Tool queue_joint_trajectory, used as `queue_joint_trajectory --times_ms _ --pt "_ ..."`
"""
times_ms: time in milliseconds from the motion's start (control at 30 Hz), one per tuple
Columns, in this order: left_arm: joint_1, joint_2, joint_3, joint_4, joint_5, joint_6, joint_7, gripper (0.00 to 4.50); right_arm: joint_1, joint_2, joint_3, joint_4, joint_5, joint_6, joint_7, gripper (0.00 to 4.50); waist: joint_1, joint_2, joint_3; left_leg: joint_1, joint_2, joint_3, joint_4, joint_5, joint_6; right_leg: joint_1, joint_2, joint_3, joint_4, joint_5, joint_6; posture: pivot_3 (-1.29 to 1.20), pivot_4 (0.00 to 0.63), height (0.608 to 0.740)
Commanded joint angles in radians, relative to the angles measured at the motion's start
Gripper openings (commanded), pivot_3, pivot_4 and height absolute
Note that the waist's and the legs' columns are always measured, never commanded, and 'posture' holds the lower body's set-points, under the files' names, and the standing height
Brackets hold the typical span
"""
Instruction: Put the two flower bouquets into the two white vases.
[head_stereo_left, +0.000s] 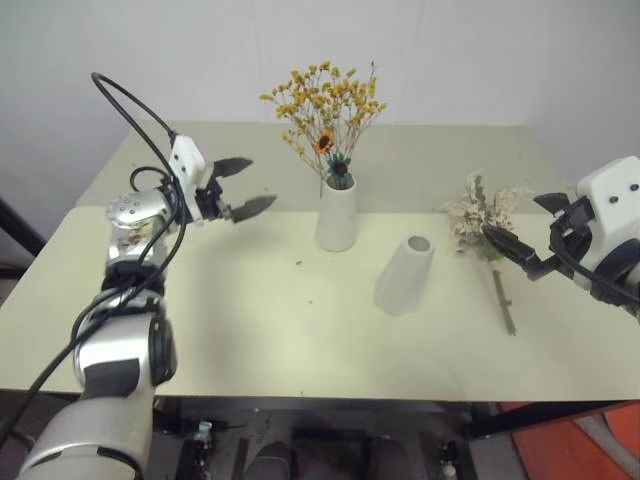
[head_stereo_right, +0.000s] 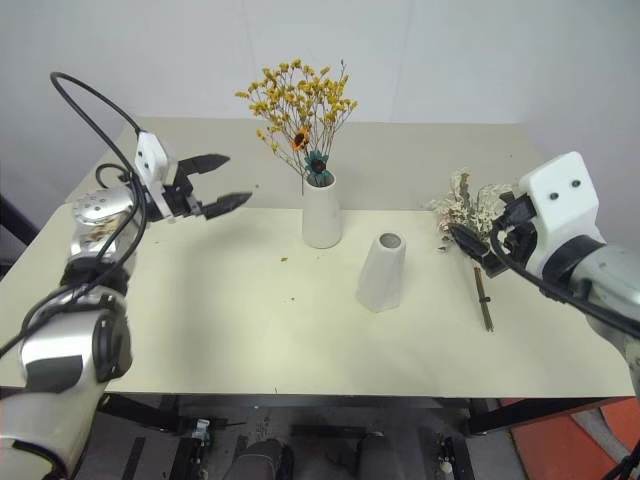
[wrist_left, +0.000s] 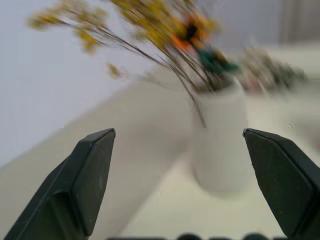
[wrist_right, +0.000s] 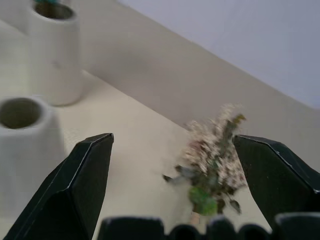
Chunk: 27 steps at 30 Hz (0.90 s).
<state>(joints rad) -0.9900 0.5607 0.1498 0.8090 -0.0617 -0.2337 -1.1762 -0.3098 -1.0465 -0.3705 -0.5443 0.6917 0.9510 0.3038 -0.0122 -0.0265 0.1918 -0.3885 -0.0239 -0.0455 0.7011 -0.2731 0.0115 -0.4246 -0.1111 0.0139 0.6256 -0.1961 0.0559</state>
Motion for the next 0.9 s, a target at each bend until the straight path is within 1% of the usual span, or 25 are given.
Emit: queue_joint_trajectory --times_ms 33,100,167,233,300,367,433,467,600,700,900 --pt "0.079 0.011 -0.037 -0.374 -0.063 0.208 0.023 4.46 -0.078 0.0 0.087 0.137 -0.069 0.027 0.006 4.5 0.0 0.0 0.0 0.0 0.0 0.0 0.0 0.0 0.0 0.0 0.0 0.0 0.0 0.0 0.0 0.0 0.15 0.74" --pt "0.146 0.019 -0.055 -0.57 -0.12 0.346 0.019 4.46 -0.135 0.018 0.151 0.263 -0.111 0.046 0.009 4.5 0.0 0.0 0.0 0.0 0.0 0.0 0.001 0.0 0.0 0.0 0.0 0.0 0.0 0.0 0.0 0.0 0.15 0.74" --pt "0.161 0.056 -0.097 -0.702 -0.175 0.508 -0.031 4.46 -0.183 0.027 0.208 0.358 -0.149 0.042 0.035 4.5 0.0 0.0 0.0 0.0 0.0 0.0 0.001 0.0 0.0 0.0 0.0 0.0 -0.001 0.0 0.0 0.0 0.15 0.74" --pt "0.125 0.074 -0.134 -0.777 -0.199 0.668 -0.019 4.46 -0.243 0.039 0.263 0.46 -0.192 0.038 0.058 4.5 -0.002 0.0 0.0 0.0 0.001 0.0 0.0 0.0 0.0 -0.001 0.001 0.0 -0.001 0.0 0.0 0.0 0.15 0.74" --pt "0.063 0.086 -0.158 -0.848 -0.239 0.856 0.014 4.46 -0.336 0.069 0.315 0.589 -0.226 0.065 0.072 4.5 -0.005 0.0 0.0 0.001 0.001 0.001 0.001 0.0 0.0 -0.001 0.001 0.001 0.0 0.0 0.0 0.0 0.15 0.74" --pt "0.029 0.072 -0.157 -0.899 -0.287 0.945 0.036 4.46 -0.403 0.081 0.367 0.684 -0.268 0.068 0.104 4.5 -0.009 0.001 0.0 0.0 0.001 0.001 0.001 0.0 0.0 0.0 0.001 0.001 0.0 0.0 0.0 0.0 0.15 0.74" --pt "-0.019 0.073 -0.178 -0.89 -0.334 1.011 0.002 4.46 -0.452 0.095 0.395 0.761 -0.3 0.054 0.138 4.5 -0.01 0.0 0.0 0.001 0.001 0.001 0.0 0.0 0.0 -0.001 0.002 0.001 -0.001 0.0 0.0 0.0 0.15 0.74" --pt "-0.035 0.064 -0.181 -0.881 -0.342 1.025 0.013 4.46 -0.477 0.102 0.409 0.798 -0.314 0.052 0.154 4.5 -0.011 0.001 0.0 0.001 0.001 0.001 -0.001 0.0 0.0 -0.001 0.002 0.001 -0.001 0.0 0.0 0.0 0.15 0.74" --pt "-0.073 0.067 -0.223 -0.842 -0.379 1.052 -0.045 4.46 -0.572 0.123 0.479 0.95 -0.397 0.034 0.213 4.5 -0.015 0.001 0.0 0.001 0.001 0.002 -0.001 0.0 0.0 -0.001 0.002 0.002 -0.001 0.0 0.0 0.0 0.15 0.74" --pt "-0.069 0.065 -0.256 -0.836 -0.36 1.002 -0.049 4.46 -0.608 0.141 0.487 1.027 -0.431 0.008 0.249 4.5 -0.017 0.001 0.0 0.001 0.001 0.002 -0.002 0.0 0.0 -0.001 0.002 0.002 -0.001 0.0 -0.001 0.0 0.15 0.74" --pt "-0.074 0.06 -0.259 -0.799 -0.371 0.933 -0.077 4.46 -0.649 0.181 0.512 1.129 -0.497 -0.023 0.304 4.5 -0.02 0.001 0.0 0.0 0.001 0.002 -0.002 0.0 0.0 -0.002 0.002 0.002 -0.001 0.0 -0.001 0.0 0.15 0.74"
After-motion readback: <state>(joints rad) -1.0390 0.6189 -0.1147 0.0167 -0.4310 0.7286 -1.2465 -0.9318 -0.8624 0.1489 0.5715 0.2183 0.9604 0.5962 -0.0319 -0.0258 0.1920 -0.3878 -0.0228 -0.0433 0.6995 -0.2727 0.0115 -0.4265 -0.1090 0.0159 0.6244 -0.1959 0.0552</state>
